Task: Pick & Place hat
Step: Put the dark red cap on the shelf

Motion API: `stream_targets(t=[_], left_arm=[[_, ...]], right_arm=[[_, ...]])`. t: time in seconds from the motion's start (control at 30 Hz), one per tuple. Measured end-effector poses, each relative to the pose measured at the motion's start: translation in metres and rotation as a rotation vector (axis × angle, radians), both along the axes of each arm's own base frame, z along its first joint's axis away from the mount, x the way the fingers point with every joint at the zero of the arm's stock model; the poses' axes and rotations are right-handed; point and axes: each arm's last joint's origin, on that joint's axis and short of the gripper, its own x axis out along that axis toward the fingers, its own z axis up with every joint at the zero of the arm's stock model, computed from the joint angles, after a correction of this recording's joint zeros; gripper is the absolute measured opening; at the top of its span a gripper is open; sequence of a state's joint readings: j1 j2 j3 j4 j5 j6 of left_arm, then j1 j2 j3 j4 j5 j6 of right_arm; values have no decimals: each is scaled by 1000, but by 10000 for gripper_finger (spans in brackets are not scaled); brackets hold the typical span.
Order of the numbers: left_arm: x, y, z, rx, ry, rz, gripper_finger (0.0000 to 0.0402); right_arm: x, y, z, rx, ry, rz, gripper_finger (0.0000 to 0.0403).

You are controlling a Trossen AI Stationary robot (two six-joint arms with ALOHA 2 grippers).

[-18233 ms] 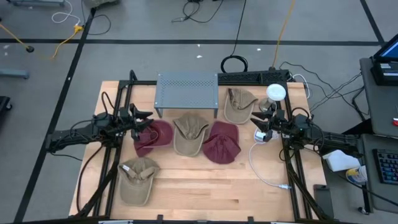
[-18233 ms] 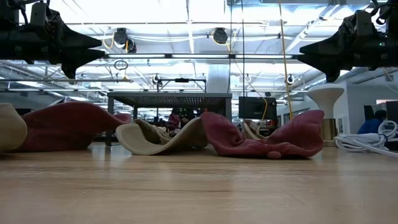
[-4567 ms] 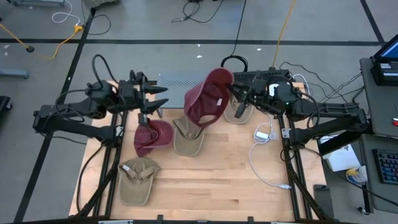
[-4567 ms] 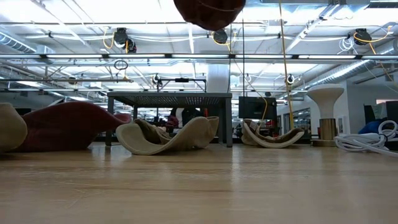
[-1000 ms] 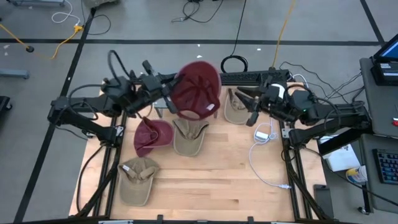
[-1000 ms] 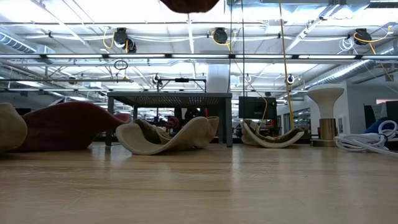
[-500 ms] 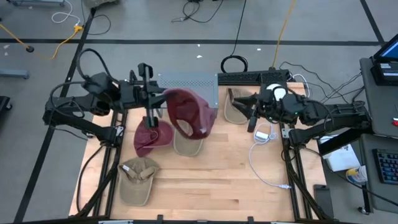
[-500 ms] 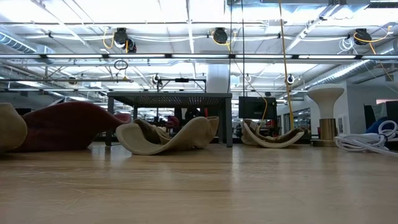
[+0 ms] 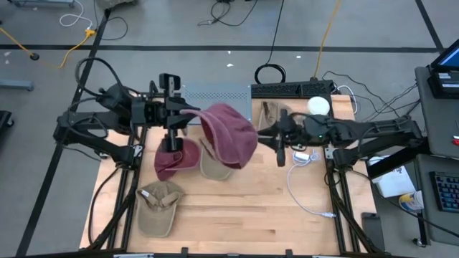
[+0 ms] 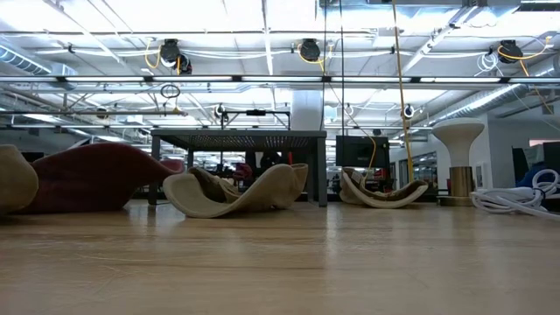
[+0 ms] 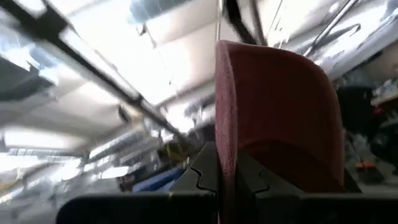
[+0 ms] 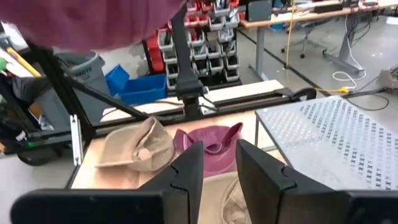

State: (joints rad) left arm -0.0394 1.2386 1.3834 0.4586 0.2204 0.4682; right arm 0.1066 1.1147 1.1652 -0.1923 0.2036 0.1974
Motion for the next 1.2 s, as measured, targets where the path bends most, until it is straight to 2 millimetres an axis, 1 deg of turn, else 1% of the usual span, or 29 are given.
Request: stream_targets(t=[0.07,0.2,0.3,0.4,0.53,0.63,0.8,0.97,1.1,1.2], left_arm=[[8,0,-3,5,-17,-7,8],[21,1,-9,12,-17,-16,9],[28,1,-13,31,-25,-27,8],[38,3,-18,43,-17,-40,8],[45,2,-24,51,-1,-56,8],[48,2,-26,47,7,-59,8],[55,2,-31,47,29,-55,8],[57,2,-34,51,71,-58,8],[56,0,-37,72,114,-93,8],[55,-1,-36,81,112,-107,8]], right_arm=[[4,1,-4,-1,16,13,89],[13,4,-5,6,-8,124,89],[15,6,0,12,-61,204,89],[15,6,6,8,-122,231,89],[10,6,17,18,-210,234,89],[7,8,25,35,-283,293,89],[6,10,32,77,-359,389,89],[2,10,38,86,-391,413,89],[-9,9,45,98,-428,410,89],[-18,8,52,94,-463,387,89]])
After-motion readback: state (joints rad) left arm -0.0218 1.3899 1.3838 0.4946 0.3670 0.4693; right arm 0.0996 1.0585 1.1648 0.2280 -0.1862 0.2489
